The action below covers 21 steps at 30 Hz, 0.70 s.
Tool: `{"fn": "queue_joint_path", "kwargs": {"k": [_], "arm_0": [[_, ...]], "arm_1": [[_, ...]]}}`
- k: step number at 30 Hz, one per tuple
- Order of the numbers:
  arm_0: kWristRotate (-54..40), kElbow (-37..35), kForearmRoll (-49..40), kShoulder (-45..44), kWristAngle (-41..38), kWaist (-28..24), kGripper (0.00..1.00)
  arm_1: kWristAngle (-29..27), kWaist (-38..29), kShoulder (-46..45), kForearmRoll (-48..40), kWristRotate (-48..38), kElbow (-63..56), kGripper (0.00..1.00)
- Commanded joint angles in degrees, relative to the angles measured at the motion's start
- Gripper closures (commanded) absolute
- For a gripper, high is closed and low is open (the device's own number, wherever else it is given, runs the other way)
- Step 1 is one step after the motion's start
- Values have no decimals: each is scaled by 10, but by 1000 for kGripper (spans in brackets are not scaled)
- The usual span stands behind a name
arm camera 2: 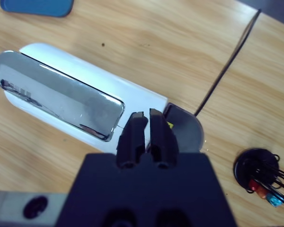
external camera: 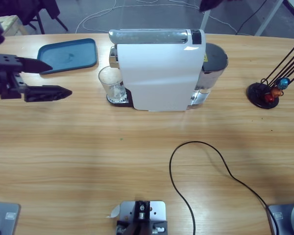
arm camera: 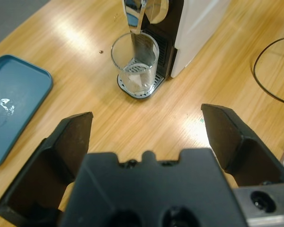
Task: Pour coffee
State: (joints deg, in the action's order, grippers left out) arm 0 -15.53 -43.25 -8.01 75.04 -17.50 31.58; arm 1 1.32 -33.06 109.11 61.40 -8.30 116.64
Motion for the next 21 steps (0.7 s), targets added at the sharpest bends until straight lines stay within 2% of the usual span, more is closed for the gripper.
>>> {"fn": "queue_joint_path", "kwargs": {"k": [1,21], "arm_0": [[0,1,12,39,3,6,0],[6,2,30,53,1,6,0]], "arm_1": [[15,1,31,3,9,-10,1000],[5,-12,20,0,10,-54,1000]]}}
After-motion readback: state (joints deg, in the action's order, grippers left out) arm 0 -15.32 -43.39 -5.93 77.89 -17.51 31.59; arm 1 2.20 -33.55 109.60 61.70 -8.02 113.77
